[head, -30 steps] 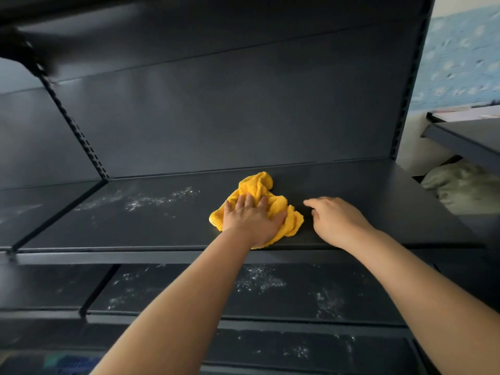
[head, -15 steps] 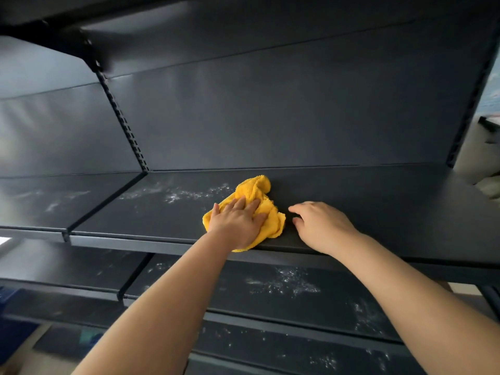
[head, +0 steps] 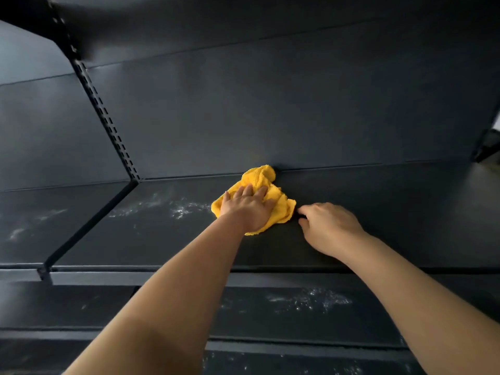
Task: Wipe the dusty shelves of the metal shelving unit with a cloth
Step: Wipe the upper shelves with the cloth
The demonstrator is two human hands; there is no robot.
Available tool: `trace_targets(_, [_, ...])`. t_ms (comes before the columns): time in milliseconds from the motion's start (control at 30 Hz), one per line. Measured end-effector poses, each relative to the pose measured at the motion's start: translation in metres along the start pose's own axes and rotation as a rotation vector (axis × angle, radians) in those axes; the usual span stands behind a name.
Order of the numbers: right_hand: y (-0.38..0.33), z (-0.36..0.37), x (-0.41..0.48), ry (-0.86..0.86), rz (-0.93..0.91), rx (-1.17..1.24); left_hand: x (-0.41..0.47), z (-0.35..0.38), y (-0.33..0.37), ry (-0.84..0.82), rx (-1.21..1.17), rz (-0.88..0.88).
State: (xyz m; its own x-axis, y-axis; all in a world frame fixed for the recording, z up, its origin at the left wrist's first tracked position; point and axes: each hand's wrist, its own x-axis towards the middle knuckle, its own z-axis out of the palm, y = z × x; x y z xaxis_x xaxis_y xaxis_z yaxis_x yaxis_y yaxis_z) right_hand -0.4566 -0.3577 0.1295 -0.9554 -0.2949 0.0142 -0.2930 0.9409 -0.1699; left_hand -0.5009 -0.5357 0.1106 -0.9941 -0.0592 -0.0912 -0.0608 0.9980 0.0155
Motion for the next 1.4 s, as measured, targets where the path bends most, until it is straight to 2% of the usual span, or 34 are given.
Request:
trace_targets(267, [-0.026, 0.016, -0.003, -0.032, 0.133, -0.052, 0.042, -0.002, -0.02, -0.009, -0.022, 0.059])
trace_targets(433, [-0.029, 0.025, -0.004, -0.067, 0.177, -0.031, 0.05, 0.0, -0.026, 0.016, -0.054, 0.006])
trace_targets(567, [-0.029, 0.024, -0.004, -0.062, 0.197, -0.004, 0.031, 0.001, -0.036, 0.022, -0.074, -0.068])
trace_targets(867, [-0.024, 0.014, -0.02, -0.057, 0.15, 0.132, -0.058, 0.009, -0.042, 0.025, -0.048, -0.064])
trace_targets(1000, [-0.053, 0.01, -0.032, 0.03, 0.105, 0.249, -0.09, 0.008, -0.037, 0.016, -0.061, -0.058])
trace_targets(1067, [-0.074, 0.013, -0.037, 0.098, -0.001, 0.263, -0.104, 0.0, -0.038, 0.001, -0.158, -0.033])
trace_targets(1133, [-0.093, 0.015, -0.04, 0.166, -0.082, 0.264, -0.115, -0.008, -0.049, 0.002, -0.392, -0.038])
trace_targets(1200, [-0.11, 0.017, -0.038, 0.185, -0.109, 0.263, -0.123, -0.012, -0.069, 0.098, -0.549, -0.085])
trace_targets(1300, [-0.136, 0.023, -0.03, 0.06, -0.087, 0.231, -0.133, -0.017, -0.114, 0.228, -0.38, -0.239])
trace_targets(1400, [-0.166, 0.038, -0.023, -0.077, -0.005, 0.092, -0.143, -0.019, -0.162, 0.105, -0.193, -0.387])
